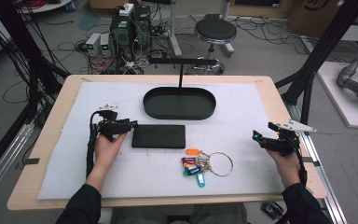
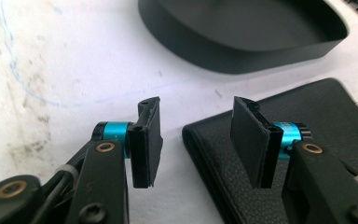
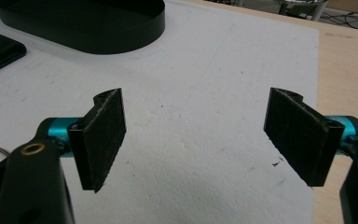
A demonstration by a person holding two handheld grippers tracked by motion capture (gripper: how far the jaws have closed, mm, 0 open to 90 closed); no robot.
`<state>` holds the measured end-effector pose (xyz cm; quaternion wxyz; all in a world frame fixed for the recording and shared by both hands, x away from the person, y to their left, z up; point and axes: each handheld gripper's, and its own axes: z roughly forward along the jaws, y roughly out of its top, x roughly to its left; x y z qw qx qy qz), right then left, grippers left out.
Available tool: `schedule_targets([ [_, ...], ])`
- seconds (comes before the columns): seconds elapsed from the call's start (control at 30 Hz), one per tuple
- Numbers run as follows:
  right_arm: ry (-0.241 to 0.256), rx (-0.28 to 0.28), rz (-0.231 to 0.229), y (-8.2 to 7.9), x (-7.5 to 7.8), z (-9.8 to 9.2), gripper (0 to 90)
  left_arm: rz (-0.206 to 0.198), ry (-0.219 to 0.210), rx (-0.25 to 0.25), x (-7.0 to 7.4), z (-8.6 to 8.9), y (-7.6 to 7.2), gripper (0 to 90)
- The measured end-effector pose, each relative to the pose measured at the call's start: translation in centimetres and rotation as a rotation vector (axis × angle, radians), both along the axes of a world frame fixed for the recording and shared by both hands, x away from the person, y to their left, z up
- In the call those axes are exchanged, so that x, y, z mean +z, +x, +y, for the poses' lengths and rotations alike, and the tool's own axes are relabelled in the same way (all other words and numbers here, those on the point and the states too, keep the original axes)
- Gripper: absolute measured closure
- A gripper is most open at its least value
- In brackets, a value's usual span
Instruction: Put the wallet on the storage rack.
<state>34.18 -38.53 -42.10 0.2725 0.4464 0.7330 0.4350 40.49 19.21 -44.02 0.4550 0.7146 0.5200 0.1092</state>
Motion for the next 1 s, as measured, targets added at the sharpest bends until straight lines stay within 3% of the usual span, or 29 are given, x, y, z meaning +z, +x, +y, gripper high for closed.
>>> schedule_targets([
  [0.07,0.003,-0.003,-0.001,0.0,0.0,0.0,21.1,0.038,0.008,-0.002,-0.4,-0.4,0.2,53.8],
  [0.17,0.000,0.000,0.000,-0.1,0.1,0.0,21.1,0.050,0.002,0.001,-0.4,-0.3,0.3,54.2],
  [0.2,0.000,0.000,0.001,-0.1,0.1,0.1,21.1,0.058,-0.017,-0.001,-0.5,-0.3,0.3,54.2],
  [0.23,-0.002,0.001,0.000,0.0,0.0,0.1,21.1,0.065,-0.034,-0.014,-0.5,-0.2,0.3,63.3],
  [0.3,-0.003,0.001,0.001,0.0,0.0,0.1,21.1,0.056,-0.039,-0.028,-0.6,-0.4,0.2,67.6],
  [0.37,-0.005,-0.001,0.005,0.1,0.0,0.1,21.2,0.035,-0.008,-0.027,-0.5,-0.7,0.0,69.8],
  [0.47,-0.006,0.002,0.005,0.2,0.0,0.3,21.3,0.014,-0.012,-0.019,-0.6,-0.6,-0.3,75.1],
  [0.63,-0.010,0.009,0.000,0.3,0.0,0.5,21.3,-0.055,-0.026,-0.029,-0.4,-0.2,-0.8,82.2],
  [0.67,-0.010,0.010,-0.002,0.4,0.0,0.6,21.3,-0.090,-0.016,-0.040,-0.1,-0.2,-1.1,82.4],
  [0.7,-0.010,0.010,-0.002,0.4,0.0,0.6,21.3,-0.090,-0.016,-0.040,-0.1,-0.2,-1.1,82.7],
  [0.8,-0.010,0.015,-0.006,0.5,0.1,0.7,21.3,-0.204,0.009,-0.066,0.7,-0.5,-2.0,83.3],
  [0.83,-0.010,0.015,-0.006,0.5,0.1,0.7,21.3,-0.204,0.009,-0.066,0.7,-0.5,-2.0,83.6],
  [0.87,-0.001,0.023,-0.022,0.4,0.2,0.9,21.3,-0.245,0.021,-0.076,1.1,-0.5,-2.5,84.0],
  [0.93,-0.001,0.028,-0.031,0.4,0.3,1.0,21.8,-0.261,0.024,-0.078,1.2,-0.5,-2.6,84.9],
  [0.97,0.002,0.041,-0.038,0.4,0.5,1.3,25.4,-0.304,0.030,-0.083,1.4,-0.6,-3.2,85.3],
  [1.0,-0.001,0.049,-0.045,0.4,0.5,1.5,25.4,-0.317,0.031,-0.085,1.6,-0.6,-3.4,85.4],
])
